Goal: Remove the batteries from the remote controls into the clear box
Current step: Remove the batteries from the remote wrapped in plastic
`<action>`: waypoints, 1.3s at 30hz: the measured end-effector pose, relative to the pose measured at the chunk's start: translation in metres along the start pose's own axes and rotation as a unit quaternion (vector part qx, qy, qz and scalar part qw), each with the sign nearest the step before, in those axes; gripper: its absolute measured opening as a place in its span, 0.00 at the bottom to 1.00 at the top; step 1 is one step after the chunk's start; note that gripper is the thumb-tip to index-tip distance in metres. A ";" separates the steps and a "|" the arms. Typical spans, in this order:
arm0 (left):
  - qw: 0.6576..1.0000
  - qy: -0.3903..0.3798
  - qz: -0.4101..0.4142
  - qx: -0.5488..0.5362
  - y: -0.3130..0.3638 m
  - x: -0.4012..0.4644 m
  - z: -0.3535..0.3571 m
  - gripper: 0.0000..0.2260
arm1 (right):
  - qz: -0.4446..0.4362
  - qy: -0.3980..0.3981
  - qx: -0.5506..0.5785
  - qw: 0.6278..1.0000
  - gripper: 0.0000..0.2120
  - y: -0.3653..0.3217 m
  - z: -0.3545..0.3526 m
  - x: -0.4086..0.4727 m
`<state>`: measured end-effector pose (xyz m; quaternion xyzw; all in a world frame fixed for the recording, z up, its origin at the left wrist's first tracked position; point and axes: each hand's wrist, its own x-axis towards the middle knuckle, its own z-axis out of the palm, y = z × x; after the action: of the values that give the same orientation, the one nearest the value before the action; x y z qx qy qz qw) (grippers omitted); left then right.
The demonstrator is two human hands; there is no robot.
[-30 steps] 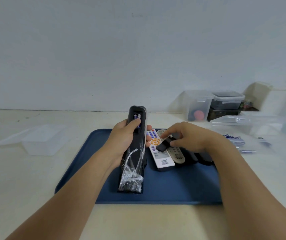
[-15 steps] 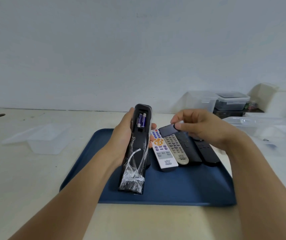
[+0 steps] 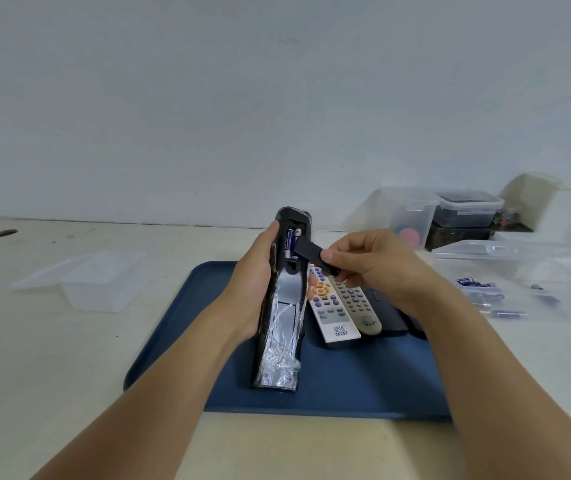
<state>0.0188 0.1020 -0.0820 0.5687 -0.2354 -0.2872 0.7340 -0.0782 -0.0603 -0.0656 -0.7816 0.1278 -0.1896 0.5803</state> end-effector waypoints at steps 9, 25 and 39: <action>0.996 -0.017 -0.034 -0.075 0.006 -0.002 0.002 0.23 | 0.015 -0.125 0.019 0.992 0.09 -0.014 0.008 -0.010; 0.993 0.021 0.012 -0.120 -0.001 -0.004 0.012 0.15 | 0.056 0.024 0.186 0.981 0.16 -0.019 0.041 -0.012; 0.995 -0.040 0.040 -0.078 0.001 -0.007 0.013 0.11 | 0.070 0.009 0.220 0.973 0.15 -0.019 0.031 -0.010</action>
<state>0.0050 0.0983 -0.0780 0.4883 -0.2637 -0.2973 0.7770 -0.0738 -0.0237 -0.0570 -0.6221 0.1425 -0.1789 0.7488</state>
